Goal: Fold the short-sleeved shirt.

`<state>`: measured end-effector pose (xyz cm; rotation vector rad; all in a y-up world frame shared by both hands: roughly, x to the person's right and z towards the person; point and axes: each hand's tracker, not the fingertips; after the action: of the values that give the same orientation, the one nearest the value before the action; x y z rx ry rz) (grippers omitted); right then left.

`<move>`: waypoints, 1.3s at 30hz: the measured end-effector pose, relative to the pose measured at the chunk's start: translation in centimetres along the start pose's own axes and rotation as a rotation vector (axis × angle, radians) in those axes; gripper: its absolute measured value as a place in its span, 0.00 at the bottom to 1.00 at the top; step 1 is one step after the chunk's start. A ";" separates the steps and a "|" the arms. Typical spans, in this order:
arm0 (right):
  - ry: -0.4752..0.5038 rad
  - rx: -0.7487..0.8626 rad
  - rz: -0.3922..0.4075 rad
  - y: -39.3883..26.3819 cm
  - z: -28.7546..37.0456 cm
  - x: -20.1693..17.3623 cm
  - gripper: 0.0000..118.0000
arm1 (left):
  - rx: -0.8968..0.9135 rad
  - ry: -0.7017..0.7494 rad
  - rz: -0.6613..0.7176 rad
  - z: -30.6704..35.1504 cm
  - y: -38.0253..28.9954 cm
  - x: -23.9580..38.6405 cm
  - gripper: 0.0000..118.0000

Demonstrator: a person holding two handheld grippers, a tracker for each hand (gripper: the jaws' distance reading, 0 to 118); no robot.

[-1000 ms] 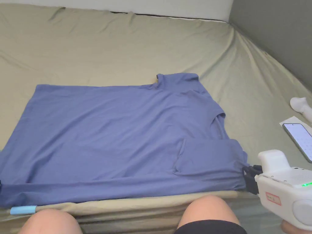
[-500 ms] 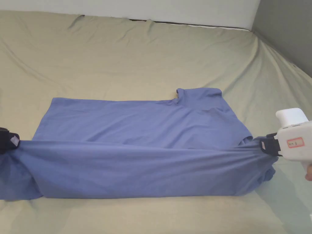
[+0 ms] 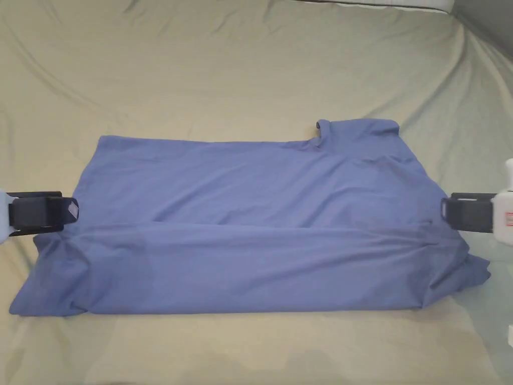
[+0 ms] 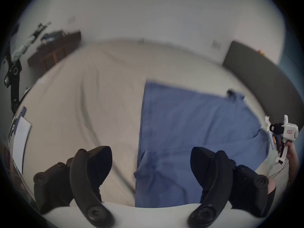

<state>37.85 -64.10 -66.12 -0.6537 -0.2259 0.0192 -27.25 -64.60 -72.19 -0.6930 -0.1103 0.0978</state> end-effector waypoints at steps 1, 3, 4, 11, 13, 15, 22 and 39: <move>0.003 0.050 -0.016 -0.1 2.2 0.1 1.00 | 0.067 -0.001 -0.011 2.9 0.0 0.8 0.95; 0.012 0.147 -0.033 -0.8 6.1 -0.1 0.99 | 0.137 0.031 -0.028 7.2 -0.6 1.7 0.94; 0.043 0.193 -0.030 -1.2 8.1 -0.2 0.99 | 0.199 0.041 -0.028 9.4 -1.3 2.3 0.94; 0.043 0.282 0.089 -6.4 13.3 -3.6 0.78 | 0.334 0.120 -0.106 14.2 -7.8 4.4 0.87; -0.033 0.266 0.022 -7.4 13.7 -4.3 0.01 | 0.306 0.116 -0.110 12.3 -9.6 4.7 0.00; 0.104 0.213 -0.018 -8.0 13.5 -4.5 0.01 | 0.159 0.052 -0.086 10.2 -10.8 4.2 0.00; 0.068 0.165 0.029 -7.2 12.9 -5.4 0.01 | 0.078 0.064 -0.030 8.1 -8.4 1.7 0.00; 0.048 0.091 -0.003 -7.8 10.4 -3.0 0.01 | -0.141 0.048 -0.047 2.2 -9.9 3.5 0.05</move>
<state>32.29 -64.32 -54.03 -0.5625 -0.1790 0.0110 -23.55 -70.35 -63.89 -0.8321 -0.0881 0.0286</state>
